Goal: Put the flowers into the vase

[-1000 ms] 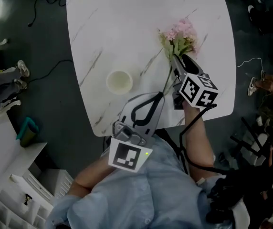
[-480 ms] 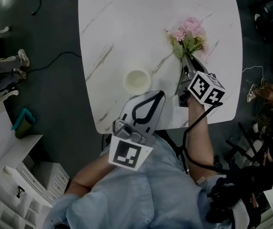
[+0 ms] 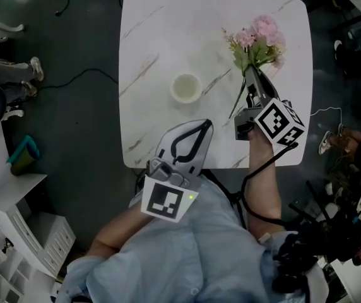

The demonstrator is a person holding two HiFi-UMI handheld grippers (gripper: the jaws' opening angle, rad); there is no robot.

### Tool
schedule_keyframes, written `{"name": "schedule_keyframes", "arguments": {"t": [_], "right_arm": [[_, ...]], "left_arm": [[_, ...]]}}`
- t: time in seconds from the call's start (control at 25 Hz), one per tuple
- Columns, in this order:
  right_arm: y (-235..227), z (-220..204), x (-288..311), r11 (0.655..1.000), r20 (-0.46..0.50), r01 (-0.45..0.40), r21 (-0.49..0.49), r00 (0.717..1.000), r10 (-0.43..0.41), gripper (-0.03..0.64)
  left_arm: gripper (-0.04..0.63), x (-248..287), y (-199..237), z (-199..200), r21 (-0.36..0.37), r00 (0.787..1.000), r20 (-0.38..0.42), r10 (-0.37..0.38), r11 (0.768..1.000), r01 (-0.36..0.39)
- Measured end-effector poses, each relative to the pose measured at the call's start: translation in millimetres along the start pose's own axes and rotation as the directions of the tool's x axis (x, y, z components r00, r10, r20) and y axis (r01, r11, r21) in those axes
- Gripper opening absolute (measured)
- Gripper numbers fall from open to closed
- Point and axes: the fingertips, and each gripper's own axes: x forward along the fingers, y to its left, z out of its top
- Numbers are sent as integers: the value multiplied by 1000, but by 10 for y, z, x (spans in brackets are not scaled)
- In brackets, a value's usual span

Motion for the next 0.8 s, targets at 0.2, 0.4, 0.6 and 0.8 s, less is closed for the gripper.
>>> {"name": "schedule_keyframes", "arguments": {"t": [0.2, 0.4, 0.6, 0.8], "right_arm": [[443, 423, -69, 992, 78, -118, -36, 990, 121, 29], [1023, 765, -69, 968, 114, -236, -89, 963, 245, 29], [1613, 1007, -144, 928, 149, -347, -132, 919, 365, 29], [2189, 1248, -338, 855, 194, -472, -216, 838, 511, 29]], "left_arm": [[4, -112, -38, 150, 31, 995, 61, 75, 997, -77], [5, -348, 196, 384, 23, 972, 128, 198, 979, -202], [3, -627, 323, 542, 9, 940, 192, 283, 957, -290], [3, -854, 378, 612, 20, 917, 219, 335, 938, -347]]}}
